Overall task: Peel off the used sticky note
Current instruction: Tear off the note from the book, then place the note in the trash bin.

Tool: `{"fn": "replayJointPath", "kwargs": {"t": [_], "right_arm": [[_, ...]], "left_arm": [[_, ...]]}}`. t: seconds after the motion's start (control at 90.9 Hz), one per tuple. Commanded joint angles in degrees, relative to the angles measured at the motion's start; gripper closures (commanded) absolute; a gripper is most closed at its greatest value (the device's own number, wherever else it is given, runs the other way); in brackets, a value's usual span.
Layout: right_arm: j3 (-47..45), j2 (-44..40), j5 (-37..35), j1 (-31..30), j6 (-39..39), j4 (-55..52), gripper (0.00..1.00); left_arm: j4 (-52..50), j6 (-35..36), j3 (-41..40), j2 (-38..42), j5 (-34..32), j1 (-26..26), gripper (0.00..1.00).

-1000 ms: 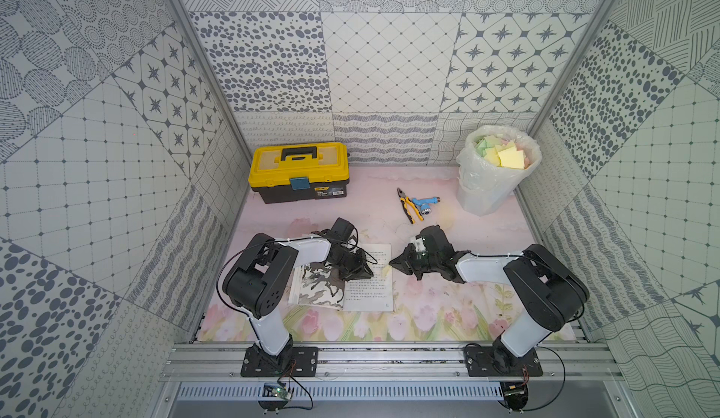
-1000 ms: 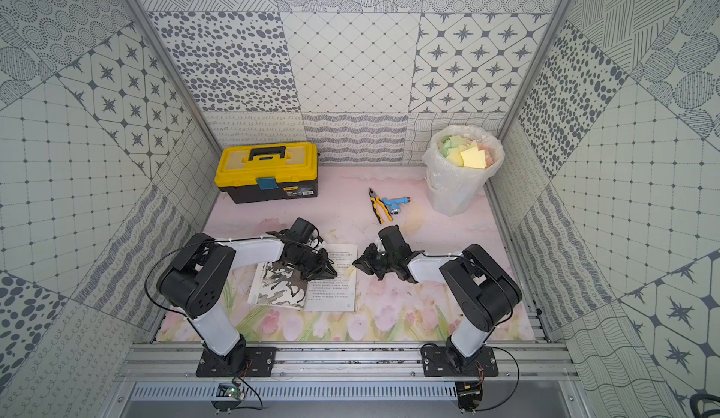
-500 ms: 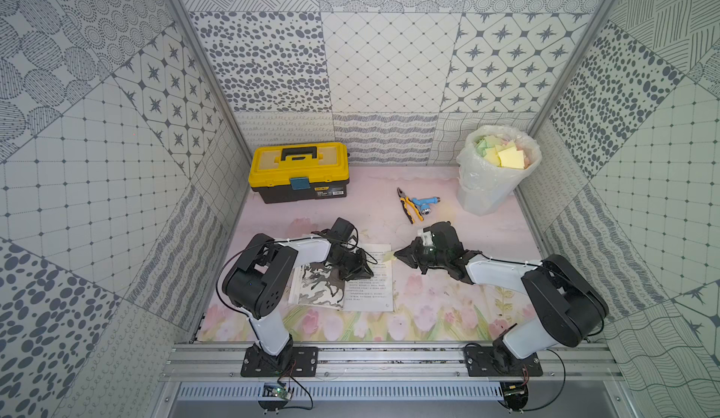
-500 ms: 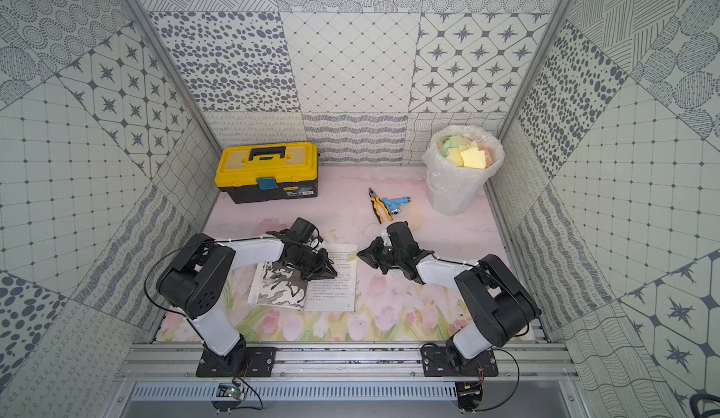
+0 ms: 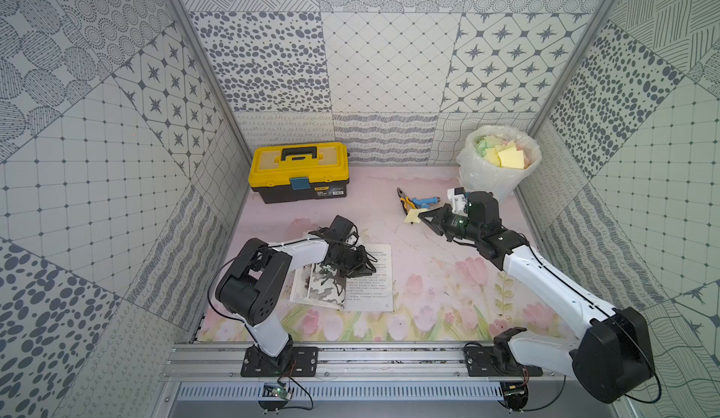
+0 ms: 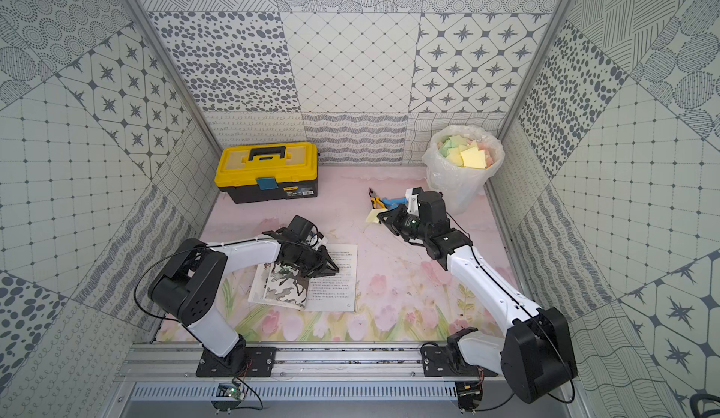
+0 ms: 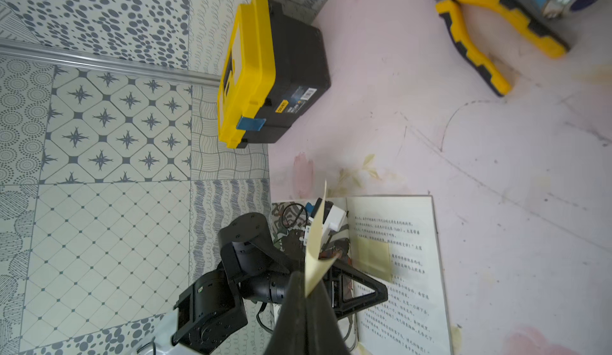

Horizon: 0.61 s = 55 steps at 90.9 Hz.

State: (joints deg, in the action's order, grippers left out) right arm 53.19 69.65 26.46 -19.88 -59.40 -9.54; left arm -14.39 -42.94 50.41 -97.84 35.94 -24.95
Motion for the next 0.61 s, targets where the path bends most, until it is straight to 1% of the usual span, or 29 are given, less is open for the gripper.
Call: {"fn": "replayJointPath", "kwargs": {"t": [0.0, 0.231, 0.396, 0.594], "right_arm": [[5.43, -1.43, -0.02, 3.87, 5.97, -5.62, 1.00], [17.62, 0.99, 2.44, 16.07, 8.28, -8.65, 1.00], [26.37, 4.97, 2.99, 23.23, 9.47, -10.26, 1.00], [33.41, 10.61, 2.04, 30.49, 10.96, -11.31, 1.00]], "left_arm": [[1.78, -0.29, -0.29, 1.22, 2.22, -0.07, 0.80], [1.65, -0.22, -0.55, 2.14, 1.59, 0.06, 0.79], [1.23, 0.09, -0.64, 2.81, 1.24, 0.08, 0.79], [1.19, 0.38, -0.78, 3.57, 0.97, 0.08, 0.79]]}}
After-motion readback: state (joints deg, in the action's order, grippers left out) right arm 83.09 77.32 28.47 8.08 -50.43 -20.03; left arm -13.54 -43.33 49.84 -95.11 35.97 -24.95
